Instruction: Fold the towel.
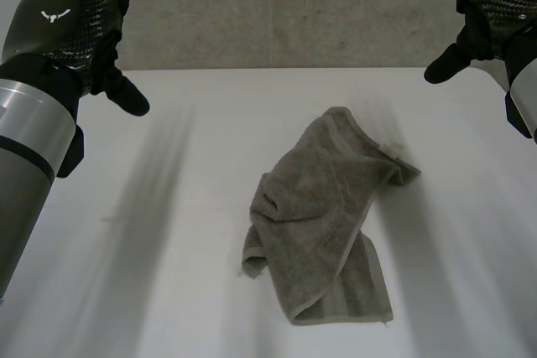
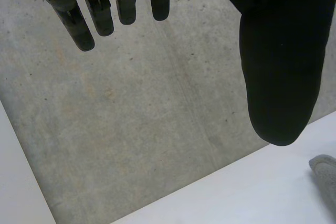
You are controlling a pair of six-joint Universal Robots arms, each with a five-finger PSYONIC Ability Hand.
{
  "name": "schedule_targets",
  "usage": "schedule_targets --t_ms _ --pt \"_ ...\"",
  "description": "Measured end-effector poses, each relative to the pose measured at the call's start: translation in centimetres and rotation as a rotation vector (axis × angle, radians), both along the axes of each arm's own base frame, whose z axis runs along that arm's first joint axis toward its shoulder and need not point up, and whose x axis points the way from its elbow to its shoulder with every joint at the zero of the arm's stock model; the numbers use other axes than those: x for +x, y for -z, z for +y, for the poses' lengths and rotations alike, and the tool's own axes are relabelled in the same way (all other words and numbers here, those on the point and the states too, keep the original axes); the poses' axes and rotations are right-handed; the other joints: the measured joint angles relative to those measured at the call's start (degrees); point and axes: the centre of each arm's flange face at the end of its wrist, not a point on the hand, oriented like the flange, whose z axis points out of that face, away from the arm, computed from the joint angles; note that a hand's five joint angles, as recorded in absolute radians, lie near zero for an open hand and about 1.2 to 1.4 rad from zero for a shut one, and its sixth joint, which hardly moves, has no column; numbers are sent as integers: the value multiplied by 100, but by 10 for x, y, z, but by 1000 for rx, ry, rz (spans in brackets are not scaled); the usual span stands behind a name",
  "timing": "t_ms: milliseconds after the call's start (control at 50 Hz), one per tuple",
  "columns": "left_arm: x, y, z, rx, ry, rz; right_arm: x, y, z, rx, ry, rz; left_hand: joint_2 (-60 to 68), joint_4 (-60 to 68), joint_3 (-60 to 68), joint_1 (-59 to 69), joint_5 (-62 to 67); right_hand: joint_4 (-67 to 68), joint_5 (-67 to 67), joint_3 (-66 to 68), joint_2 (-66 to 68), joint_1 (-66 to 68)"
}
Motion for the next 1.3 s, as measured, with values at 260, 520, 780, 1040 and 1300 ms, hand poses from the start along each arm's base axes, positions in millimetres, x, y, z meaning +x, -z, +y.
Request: schedule_targets --t_ms 260,520,780,1040,1300 --pt "-16 20 0 57 80 -30 12 11 -6 6 -64 101 0 0 0 0 0 0 0 0 0 0" --pt "-52 96 2 362 200 -4 31 78 -33 181 -232 466 330 314 323 290 130 0 0 0 0 0" --pt "-91 162 42 620 287 28 16 180 -101 199 -263 672 632 613 619 577 425 818 683 935 685 593" --pt "-113 207 61 702 279 -21 22 247 -130 167 -250 659 1343 1331 1340 1301 1146 3084 2809 3200 3128 2591" --pt "-114 220 60 704 245 -47 24 202 -137 103 -190 533 1183 1163 1178 1177 980 5500 5187 5571 5378 4375"
